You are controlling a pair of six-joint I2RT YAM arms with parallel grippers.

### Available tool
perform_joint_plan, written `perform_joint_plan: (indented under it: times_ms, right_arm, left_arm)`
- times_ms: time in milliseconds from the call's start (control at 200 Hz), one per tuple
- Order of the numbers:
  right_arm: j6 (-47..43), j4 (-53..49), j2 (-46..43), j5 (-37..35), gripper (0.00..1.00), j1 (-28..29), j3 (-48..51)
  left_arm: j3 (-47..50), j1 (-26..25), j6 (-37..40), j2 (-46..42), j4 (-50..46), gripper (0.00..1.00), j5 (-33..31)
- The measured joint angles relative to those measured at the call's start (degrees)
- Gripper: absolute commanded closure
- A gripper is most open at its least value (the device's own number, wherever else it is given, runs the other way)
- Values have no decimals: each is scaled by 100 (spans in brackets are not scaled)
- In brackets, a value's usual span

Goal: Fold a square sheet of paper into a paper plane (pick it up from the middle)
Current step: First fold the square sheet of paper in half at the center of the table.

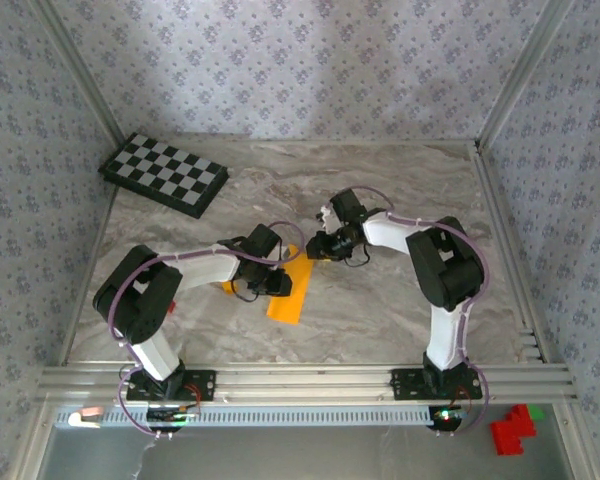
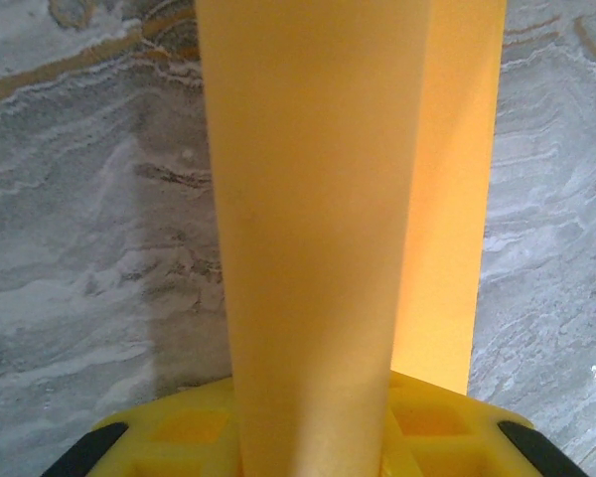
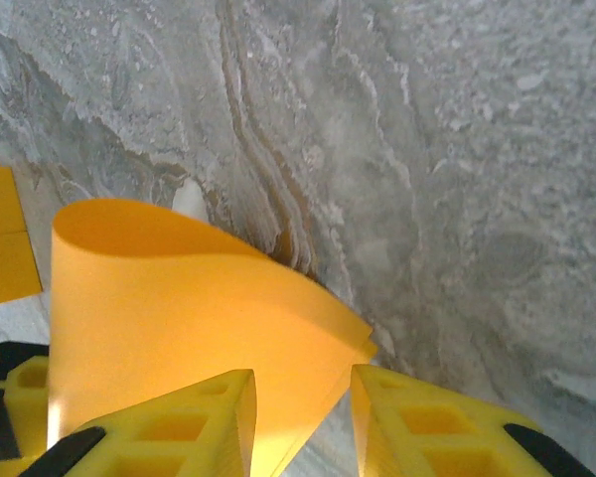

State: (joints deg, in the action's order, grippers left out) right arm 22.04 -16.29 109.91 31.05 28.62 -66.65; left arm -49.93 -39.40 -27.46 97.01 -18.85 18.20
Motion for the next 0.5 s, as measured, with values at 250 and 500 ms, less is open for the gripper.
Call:
perform_joint_plan:
  times_ms: [250, 500]
  right_arm:
    - [2, -9, -131, -57, 67, -85, 127]
    - [7, -15, -101, -61, 67, 131, 107]
  left_arm:
    - [0, -2, 0, 0, 2, 71, 0]
    - [0, -11, 0, 0, 2, 71, -4]
